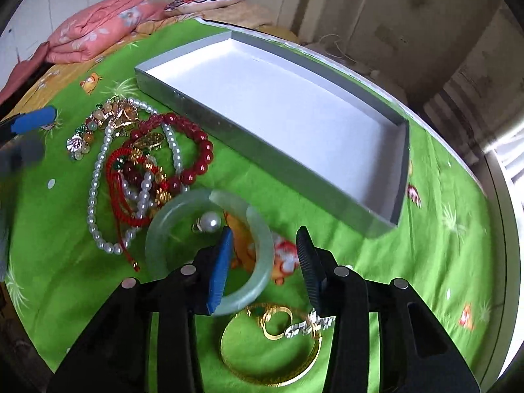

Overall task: Organize jewelry
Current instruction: 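Grasp the jade bangle with the right tool while the left tool grasps the red string bracelet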

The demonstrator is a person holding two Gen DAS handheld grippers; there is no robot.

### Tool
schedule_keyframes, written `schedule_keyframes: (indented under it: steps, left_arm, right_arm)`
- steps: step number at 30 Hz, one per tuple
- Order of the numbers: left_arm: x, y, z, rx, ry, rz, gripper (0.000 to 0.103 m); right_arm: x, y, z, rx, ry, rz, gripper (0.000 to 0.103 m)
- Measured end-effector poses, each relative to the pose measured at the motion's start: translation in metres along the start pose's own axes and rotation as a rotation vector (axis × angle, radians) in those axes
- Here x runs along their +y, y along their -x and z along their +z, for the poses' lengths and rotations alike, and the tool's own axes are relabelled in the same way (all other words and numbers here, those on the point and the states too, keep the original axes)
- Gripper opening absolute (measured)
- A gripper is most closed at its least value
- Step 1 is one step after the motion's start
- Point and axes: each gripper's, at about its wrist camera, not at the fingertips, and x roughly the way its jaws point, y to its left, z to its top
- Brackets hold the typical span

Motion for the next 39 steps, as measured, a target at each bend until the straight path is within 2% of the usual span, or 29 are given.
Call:
schedule_keyframes:
  steps: [1, 2, 3, 4, 6, 9, 15, 21, 25, 28, 29, 31, 33, 35, 39]
  left_arm:
    - [-0.007, -0.003, -0.002, 0.029, -0.030, -0.007, 0.099]
    - [-0.009, -0.006, -0.004, 0.050, -0.038, -0.011, 0.093]
    - [-0.010, -0.008, -0.006, 0.070, -0.038, -0.018, 0.084]
    - [-0.011, -0.013, -0.007, 0.095, -0.035, -0.027, 0.080]
    - [-0.009, -0.018, -0.009, 0.118, -0.022, -0.029, 0.065]
    - [-0.009, -0.023, -0.010, 0.128, -0.015, -0.037, 0.055]
    - [-0.014, -0.025, -0.009, 0.129, -0.025, -0.026, 0.053]
    - [-0.029, -0.034, -0.008, 0.165, -0.055, -0.036, 0.053]
    - [-0.035, -0.047, -0.006, 0.197, -0.060, 0.003, 0.053]
    - [-0.031, -0.050, -0.003, 0.194, -0.036, -0.002, 0.043]
    - [-0.030, -0.050, -0.002, 0.192, -0.029, -0.003, 0.037]
    - [-0.031, -0.041, 0.000, 0.157, -0.024, -0.002, 0.036]
    - [-0.038, -0.033, 0.006, 0.116, -0.055, -0.005, 0.036]
    - [-0.049, -0.036, 0.014, 0.111, -0.119, 0.023, 0.036]
    - [-0.067, -0.066, 0.027, 0.194, -0.265, 0.061, 0.037]
  right_arm:
    - [-0.002, -0.001, 0.000, -0.010, -0.015, 0.019, 0.041]
    - [-0.005, -0.001, -0.001, -0.021, -0.030, 0.039, 0.039]
    - [-0.008, -0.001, -0.004, -0.040, -0.044, 0.071, 0.034]
    - [-0.005, 0.001, -0.006, -0.054, -0.038, 0.082, 0.022]
    - [0.004, 0.005, -0.014, -0.083, -0.007, 0.039, 0.018]
    - [0.008, 0.011, -0.023, -0.113, -0.011, 0.014, 0.016]
    - [0.004, 0.036, -0.037, -0.227, -0.077, -0.041, 0.015]
    - [-0.005, 0.045, -0.041, -0.260, -0.099, -0.066, 0.015]
    - [-0.012, 0.049, -0.040, -0.279, -0.132, -0.059, 0.015]
    - [-0.015, 0.055, -0.040, -0.296, -0.143, -0.062, 0.015]
    - [-0.016, 0.057, -0.040, -0.304, -0.148, -0.063, 0.015]
    - [-0.018, 0.061, -0.039, -0.316, -0.156, -0.059, 0.015]
    - [-0.020, 0.066, -0.037, -0.332, -0.164, -0.055, 0.015]
    - [-0.021, 0.069, -0.035, -0.340, -0.169, -0.052, 0.015]
    - [-0.022, 0.076, -0.035, -0.359, -0.173, -0.050, 0.015]
